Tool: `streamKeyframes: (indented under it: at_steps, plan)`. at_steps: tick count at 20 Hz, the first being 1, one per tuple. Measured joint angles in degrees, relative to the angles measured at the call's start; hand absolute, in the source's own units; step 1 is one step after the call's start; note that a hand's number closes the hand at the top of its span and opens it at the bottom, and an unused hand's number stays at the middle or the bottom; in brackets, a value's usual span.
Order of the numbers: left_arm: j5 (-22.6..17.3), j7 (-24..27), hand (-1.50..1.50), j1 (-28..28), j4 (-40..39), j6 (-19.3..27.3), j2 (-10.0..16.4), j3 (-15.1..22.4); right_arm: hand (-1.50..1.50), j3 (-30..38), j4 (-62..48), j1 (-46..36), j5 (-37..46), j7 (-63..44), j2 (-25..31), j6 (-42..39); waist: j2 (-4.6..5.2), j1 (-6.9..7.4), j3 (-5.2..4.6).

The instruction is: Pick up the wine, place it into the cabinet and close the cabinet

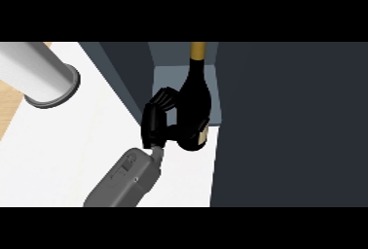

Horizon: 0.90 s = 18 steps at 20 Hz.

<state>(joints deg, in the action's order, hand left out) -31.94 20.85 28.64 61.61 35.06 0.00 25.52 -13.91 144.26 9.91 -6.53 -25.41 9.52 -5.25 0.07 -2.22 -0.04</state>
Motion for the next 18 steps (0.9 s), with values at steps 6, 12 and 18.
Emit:
streamKeyframes:
  at_steps: [6, 12, 18]
  plan:
    - [-6.5, 6.2, 1.50, 1.3, -6.5, -2.6, 0.0, -0.3, -1.50, -1.4, 0.0, 1.5, -0.1, 0.8, -0.6, -0.4, 0.04, -0.16, -0.01]
    - [-12.1, 8.7, 1.50, 6.4, -13.7, -4.2, 0.0, -0.9, -1.50, 0.1, -0.2, 2.2, -0.2, 2.3, -0.7, -1.5, 0.12, -0.24, 0.00]
    - [-15.6, 9.1, 1.50, 11.3, -20.3, -5.1, 0.0, -1.3, -1.50, 0.8, -0.3, 2.6, -0.5, 2.5, -0.8, -2.2, 0.21, -0.25, 0.00]
